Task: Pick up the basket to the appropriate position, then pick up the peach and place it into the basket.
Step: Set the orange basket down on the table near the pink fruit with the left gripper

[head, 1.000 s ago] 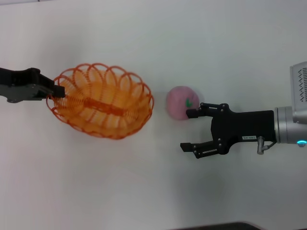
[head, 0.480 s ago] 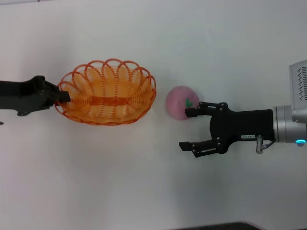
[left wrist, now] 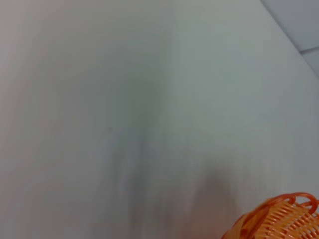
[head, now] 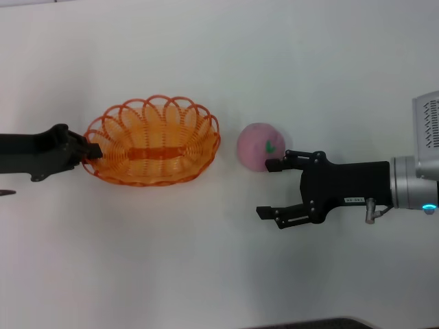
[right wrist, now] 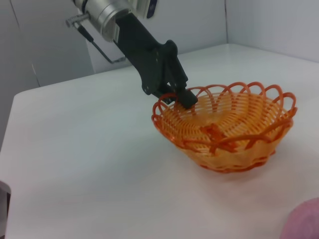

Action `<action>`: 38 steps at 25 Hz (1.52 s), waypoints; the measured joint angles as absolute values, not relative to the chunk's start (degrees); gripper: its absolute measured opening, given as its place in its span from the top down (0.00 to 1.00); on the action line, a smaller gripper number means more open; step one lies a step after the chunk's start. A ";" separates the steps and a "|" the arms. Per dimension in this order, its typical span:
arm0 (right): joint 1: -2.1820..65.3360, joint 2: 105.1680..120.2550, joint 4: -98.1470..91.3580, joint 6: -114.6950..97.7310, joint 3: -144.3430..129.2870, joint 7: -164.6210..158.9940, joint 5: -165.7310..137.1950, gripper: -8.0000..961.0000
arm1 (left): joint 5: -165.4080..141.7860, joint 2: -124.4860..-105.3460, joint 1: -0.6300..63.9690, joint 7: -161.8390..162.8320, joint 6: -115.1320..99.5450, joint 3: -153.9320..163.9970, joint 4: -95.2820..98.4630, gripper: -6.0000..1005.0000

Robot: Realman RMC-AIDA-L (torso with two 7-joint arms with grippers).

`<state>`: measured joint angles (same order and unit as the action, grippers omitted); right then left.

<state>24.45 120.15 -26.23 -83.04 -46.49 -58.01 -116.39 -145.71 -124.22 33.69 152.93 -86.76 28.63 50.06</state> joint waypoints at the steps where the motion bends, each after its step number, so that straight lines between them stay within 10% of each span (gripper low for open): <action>1: 24.45 120.15 -26.10 -82.88 -46.49 -58.01 -116.40 0.01 | -145.70 -124.21 33.63 152.91 -86.48 28.66 49.51 0.90; 21: 24.52 120.15 -25.93 -82.25 -47.37 -58.01 -116.64 0.01 | -140.99 -123.71 31.57 152.37 -86.09 29.04 47.40 0.87; 38: 24.64 120.15 -25.79 -82.27 -47.46 -58.01 -116.63 0.01 | -139.04 -122.27 30.22 149.02 -86.47 29.41 47.77 0.27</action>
<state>24.64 120.15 -25.79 -82.27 -47.46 -58.01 -116.63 -139.04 -122.27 30.22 149.02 -86.47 29.41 47.77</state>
